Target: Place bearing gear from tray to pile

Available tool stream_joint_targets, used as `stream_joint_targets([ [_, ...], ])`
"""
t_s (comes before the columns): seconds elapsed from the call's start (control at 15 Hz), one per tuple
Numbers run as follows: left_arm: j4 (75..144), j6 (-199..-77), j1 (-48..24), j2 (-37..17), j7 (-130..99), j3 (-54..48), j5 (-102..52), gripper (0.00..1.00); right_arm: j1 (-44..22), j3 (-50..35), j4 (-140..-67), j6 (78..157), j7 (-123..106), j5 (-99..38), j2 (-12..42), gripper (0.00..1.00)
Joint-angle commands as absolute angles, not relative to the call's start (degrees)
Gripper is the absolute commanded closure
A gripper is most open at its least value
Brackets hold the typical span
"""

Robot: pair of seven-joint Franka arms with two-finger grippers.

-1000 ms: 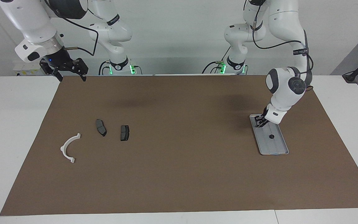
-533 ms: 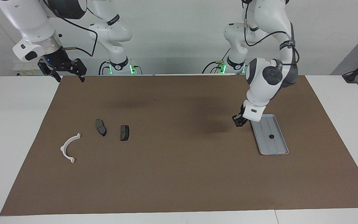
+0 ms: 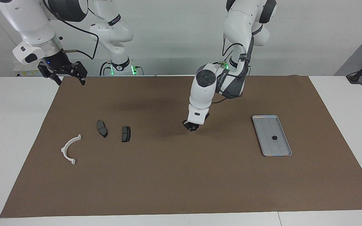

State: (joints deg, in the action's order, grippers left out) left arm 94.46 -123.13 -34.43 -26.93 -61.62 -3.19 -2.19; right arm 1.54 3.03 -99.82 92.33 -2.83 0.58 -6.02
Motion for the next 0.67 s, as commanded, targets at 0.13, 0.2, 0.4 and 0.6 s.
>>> stream_joint_targets([
  [0.13, 92.6, -123.5, -38.6, -31.8, -64.1, -1.5, -2.7, 1.0, 1.7, 2.8, -101.6, 96.8, -5.1, 0.7, -4.4, 0.0],
  [0.2, 92.5, -123.5, -38.6, -31.9, -64.2, -1.5, -2.7, 1.0, 1.7, 2.8, -101.9, 97.6, -5.0, 0.7, -4.3, 0.0],
  [0.4, 93.2, -125.0, -38.5, -31.9, -64.4, -1.5, -2.2, 0.99, 1.8, 2.7, -103.2, 99.7, -5.0, 0.6, -4.4, 0.0],
  [0.6, 93.3, -124.4, -38.5, -31.8, -64.4, -1.5, -2.2, 0.47, 1.8, 2.7, -102.8, 99.8, -4.8, 0.4, -4.2, 0.0],
])
